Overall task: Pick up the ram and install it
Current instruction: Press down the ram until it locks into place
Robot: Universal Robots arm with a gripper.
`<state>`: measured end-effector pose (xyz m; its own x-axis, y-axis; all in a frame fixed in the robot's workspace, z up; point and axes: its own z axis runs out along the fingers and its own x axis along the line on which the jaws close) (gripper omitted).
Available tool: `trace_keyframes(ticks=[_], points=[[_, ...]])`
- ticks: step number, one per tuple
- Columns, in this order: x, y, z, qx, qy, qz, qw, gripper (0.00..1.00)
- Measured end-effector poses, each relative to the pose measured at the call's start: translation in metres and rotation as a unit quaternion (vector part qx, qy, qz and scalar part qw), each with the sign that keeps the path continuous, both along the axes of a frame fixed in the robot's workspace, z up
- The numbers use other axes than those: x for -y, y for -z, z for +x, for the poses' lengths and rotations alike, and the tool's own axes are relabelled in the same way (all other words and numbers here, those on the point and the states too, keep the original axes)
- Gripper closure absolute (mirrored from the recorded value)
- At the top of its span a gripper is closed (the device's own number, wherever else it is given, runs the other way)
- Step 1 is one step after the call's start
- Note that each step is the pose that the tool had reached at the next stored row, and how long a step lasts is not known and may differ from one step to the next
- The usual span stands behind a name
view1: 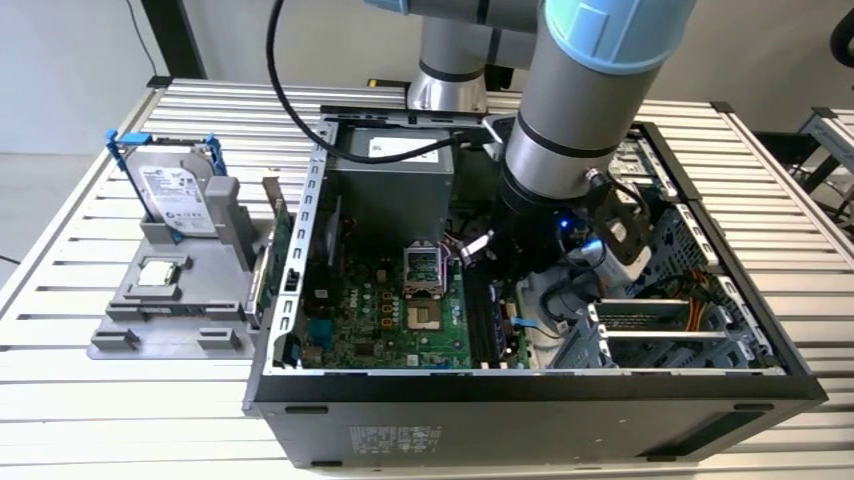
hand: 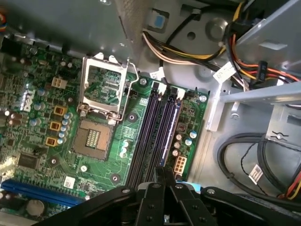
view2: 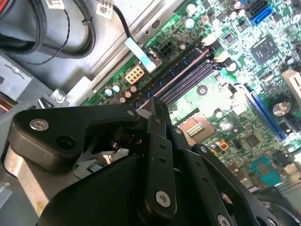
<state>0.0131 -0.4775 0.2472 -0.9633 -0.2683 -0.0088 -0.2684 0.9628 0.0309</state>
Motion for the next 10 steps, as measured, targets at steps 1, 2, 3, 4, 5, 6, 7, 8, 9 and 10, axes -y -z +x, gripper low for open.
trace_keyframes(ticks=[1,2,3,4,5,6,7,8,9,10], points=[[0.0000,0.0000,0.0000,0.0000,-0.007,0.0001,0.99998,1.00],[-0.0001,0.0000,0.0000,0.0000,-0.012,0.0005,0.99992,1.00],[0.0000,0.0000,0.0000,0.0000,-0.018,0.0011,0.99983,1.00],[0.0000,0.0000,0.0001,0.0000,-0.024,0.0021,0.99971,1.00],[-0.0001,0.0000,0.0001,0.0000,-0.030,0.0028,0.99956,1.00],[-0.0002,0.0001,0.0001,0.0001,-0.035,0.0031,0.99937,1.00],[-0.0002,0.0001,0.0002,0.0000,-0.040,0.0032,0.99918,1.00],[-0.0001,0.0001,0.0003,0.0000,-0.045,0.0033,0.99896,1.00],[-0.0001,0.0000,0.0004,0.0000,-0.050,0.0032,0.99873,1.00],[-0.0001,0.0000,0.0005,0.0000,-0.055,0.0035,0.99846,1.00]])
